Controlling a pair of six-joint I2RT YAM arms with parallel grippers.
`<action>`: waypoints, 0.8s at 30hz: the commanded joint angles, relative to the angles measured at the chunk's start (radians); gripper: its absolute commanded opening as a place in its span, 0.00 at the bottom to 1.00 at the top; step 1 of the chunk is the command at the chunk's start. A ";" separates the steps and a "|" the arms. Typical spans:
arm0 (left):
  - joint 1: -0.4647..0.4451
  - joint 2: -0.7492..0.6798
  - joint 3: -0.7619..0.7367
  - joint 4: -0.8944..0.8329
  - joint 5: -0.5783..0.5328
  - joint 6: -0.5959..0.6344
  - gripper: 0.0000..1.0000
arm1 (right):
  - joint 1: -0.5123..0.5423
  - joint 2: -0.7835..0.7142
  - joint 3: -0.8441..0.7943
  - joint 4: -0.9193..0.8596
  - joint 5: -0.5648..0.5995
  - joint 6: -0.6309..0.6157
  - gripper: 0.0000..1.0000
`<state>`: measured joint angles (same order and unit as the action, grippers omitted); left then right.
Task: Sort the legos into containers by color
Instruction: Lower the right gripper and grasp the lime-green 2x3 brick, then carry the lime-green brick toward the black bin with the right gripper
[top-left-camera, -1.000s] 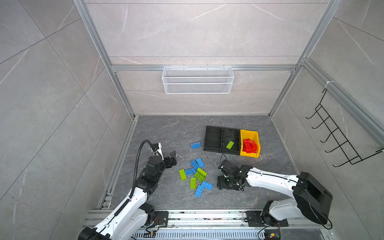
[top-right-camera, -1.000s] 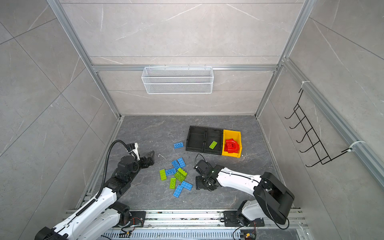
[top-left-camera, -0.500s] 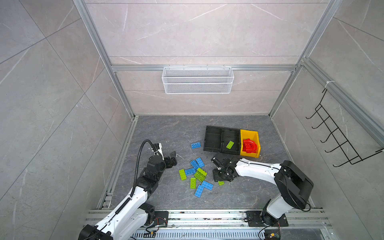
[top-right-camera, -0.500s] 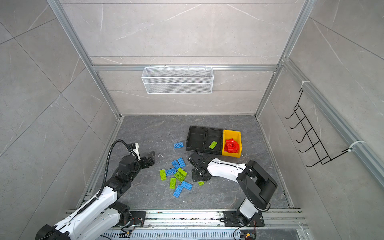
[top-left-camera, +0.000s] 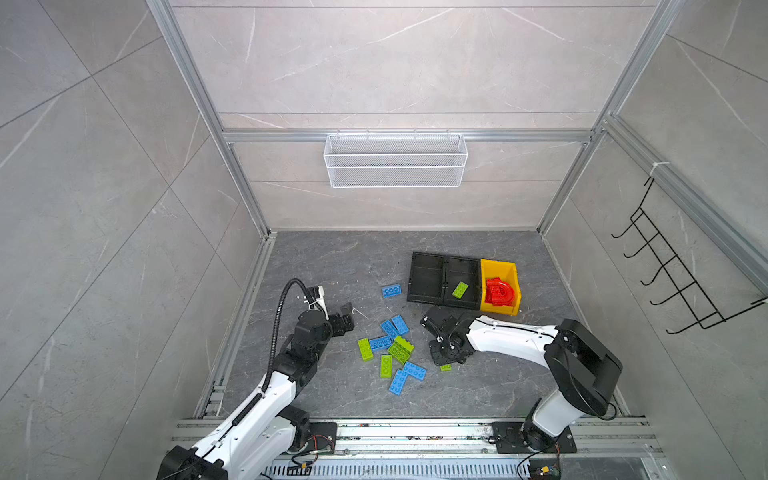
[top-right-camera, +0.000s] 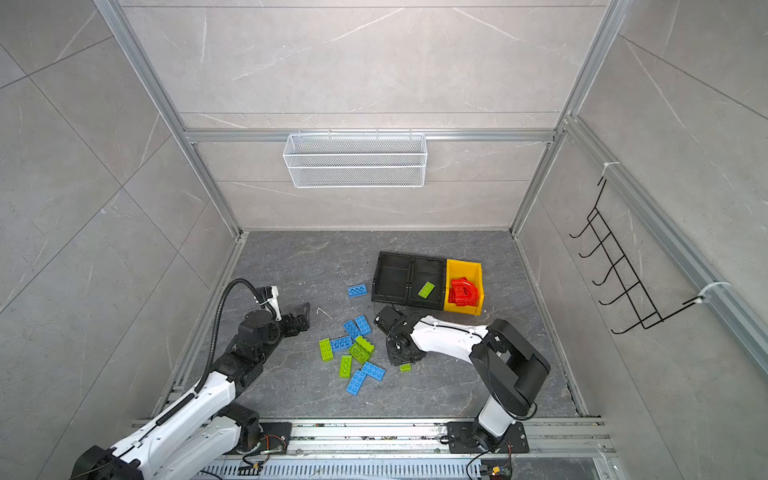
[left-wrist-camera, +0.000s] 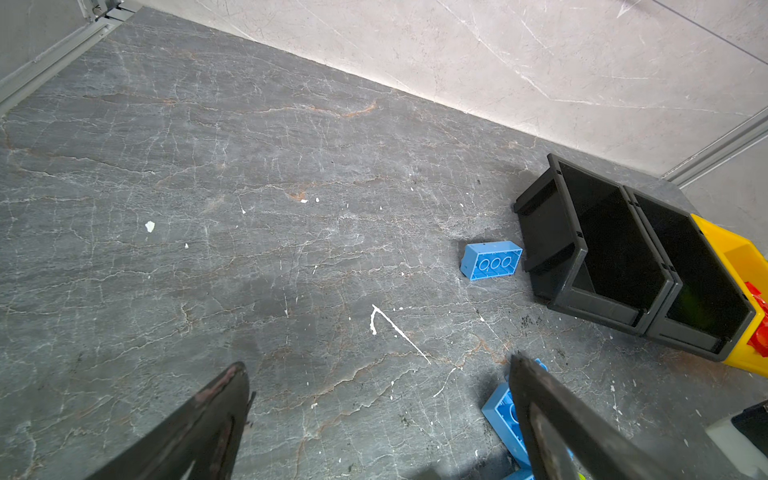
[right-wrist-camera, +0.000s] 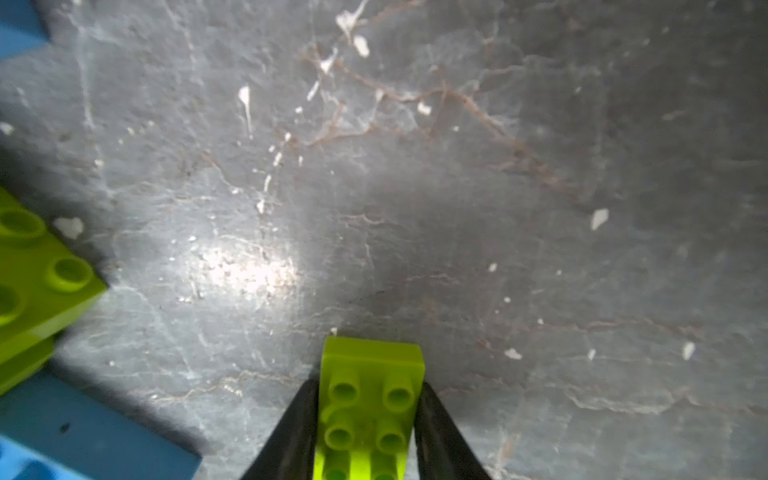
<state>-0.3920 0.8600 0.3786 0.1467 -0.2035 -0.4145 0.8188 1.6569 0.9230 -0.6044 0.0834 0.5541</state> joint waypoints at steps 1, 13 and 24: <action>0.005 -0.007 0.008 0.046 0.003 0.025 1.00 | 0.001 -0.023 0.000 0.013 -0.011 -0.033 0.33; 0.005 -0.029 0.008 0.043 0.016 0.012 1.00 | -0.131 -0.197 0.023 0.051 -0.124 -0.121 0.22; 0.005 -0.007 0.012 0.057 0.049 0.008 1.00 | -0.363 -0.175 0.245 0.005 -0.180 -0.257 0.19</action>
<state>-0.3920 0.8528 0.3790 0.1619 -0.1799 -0.4149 0.4957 1.4487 1.1015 -0.5835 -0.0807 0.3603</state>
